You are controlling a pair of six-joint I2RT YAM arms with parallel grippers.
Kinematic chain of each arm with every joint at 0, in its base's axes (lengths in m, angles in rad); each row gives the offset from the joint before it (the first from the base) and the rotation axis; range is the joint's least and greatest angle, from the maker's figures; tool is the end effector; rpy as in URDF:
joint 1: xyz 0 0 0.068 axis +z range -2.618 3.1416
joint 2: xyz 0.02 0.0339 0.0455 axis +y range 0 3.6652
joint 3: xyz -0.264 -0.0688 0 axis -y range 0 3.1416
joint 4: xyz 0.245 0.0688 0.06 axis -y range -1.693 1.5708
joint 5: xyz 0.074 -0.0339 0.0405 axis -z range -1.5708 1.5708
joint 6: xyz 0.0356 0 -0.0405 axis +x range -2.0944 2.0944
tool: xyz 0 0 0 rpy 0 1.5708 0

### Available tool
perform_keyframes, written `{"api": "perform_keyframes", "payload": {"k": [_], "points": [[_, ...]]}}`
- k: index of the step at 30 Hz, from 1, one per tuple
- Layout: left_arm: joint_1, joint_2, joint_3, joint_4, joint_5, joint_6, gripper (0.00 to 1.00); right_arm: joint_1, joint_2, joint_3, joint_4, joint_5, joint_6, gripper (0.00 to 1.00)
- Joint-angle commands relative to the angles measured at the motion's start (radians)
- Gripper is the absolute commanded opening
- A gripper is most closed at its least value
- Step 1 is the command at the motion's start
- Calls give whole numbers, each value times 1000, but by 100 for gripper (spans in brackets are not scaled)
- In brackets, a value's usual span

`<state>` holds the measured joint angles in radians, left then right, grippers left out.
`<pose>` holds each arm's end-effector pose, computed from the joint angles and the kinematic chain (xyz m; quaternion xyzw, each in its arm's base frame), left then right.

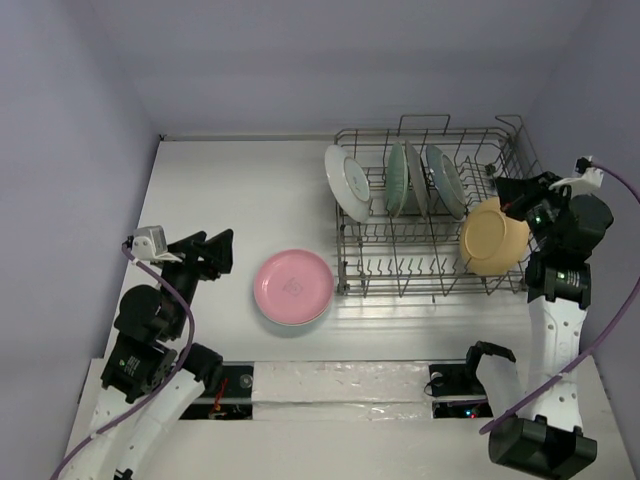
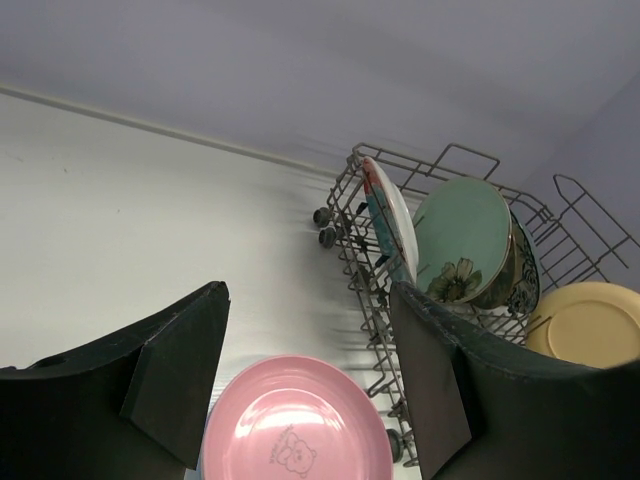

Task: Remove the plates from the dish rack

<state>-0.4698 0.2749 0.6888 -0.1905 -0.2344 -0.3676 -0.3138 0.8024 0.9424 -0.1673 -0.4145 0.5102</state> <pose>0.0680 -0.0252 0.3627 -0.0596 0.6235 -0.2489 0.7388 0.1731 -0.0411 0.3940 0.1494 0.7001 0.2137 0.6647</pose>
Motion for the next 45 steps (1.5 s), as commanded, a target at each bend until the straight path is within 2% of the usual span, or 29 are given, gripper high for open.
{"api": "perform_keyframes", "payload": {"k": [1, 4, 5, 7, 10, 11, 12, 13, 14, 17, 23, 28, 34, 40, 41, 43, 44, 45], "points": [[5, 18, 12, 60, 21, 9, 62, 1, -11, -66, 116, -46, 34, 0], [5, 24, 14, 59, 23, 12, 62, 1, 4, -4, 31, 17, -8, 0], [5, 24, 14, 57, 23, 10, 62, 1, 4, 16, -44, 54, -22, 0], [5, 20, 14, 59, 26, 9, 62, 1, -2, 42, -106, 193, -45, 0], [5, 12, 14, 62, 35, 7, 62, 1, 18, 44, -191, 334, -87, 16], [5, 6, 14, 63, 43, 7, 62, 1, 50, 52, -255, 400, -97, 49], [5, 3, 12, 62, 44, 9, 62, 1, 61, 52, -256, 445, -99, 49], [5, -2, 12, 63, 47, 7, 62, 1, 67, 49, -259, 479, -101, 66], [5, -12, 12, 63, 49, 9, 62, 1, 67, 32, -246, 508, -101, 90], [-26, -29, 14, 60, 38, 7, 62, 1, 86, 36, -256, 555, -111, 99], [-99, -77, 15, 48, 14, 9, 62, 1, 181, 87, -300, 638, -134, 100], [-139, -118, 20, 37, -17, 13, 63, 1, 256, 101, -340, 534, -159, 100], [-191, -143, 23, 34, -42, 18, 63, 1, 222, 50, -350, 375, -153, 95], [-201, -140, 23, 33, -45, 18, 63, 1, 101, -1, -321, 295, -128, 73], [-201, -138, 23, 34, -43, 18, 63, 1, 92, -4, -317, 290, -128, 64], [-201, -134, 25, 34, -43, 18, 63, 1, 80, -10, -322, 289, -130, 54], [-201, -132, 23, 36, -43, 18, 63, 1, 78, -13, -314, 284, -130, 42], [-201, -129, 21, 36, -42, 18, 63, 1, 75, -20, -305, 266, -127, 35]]}}
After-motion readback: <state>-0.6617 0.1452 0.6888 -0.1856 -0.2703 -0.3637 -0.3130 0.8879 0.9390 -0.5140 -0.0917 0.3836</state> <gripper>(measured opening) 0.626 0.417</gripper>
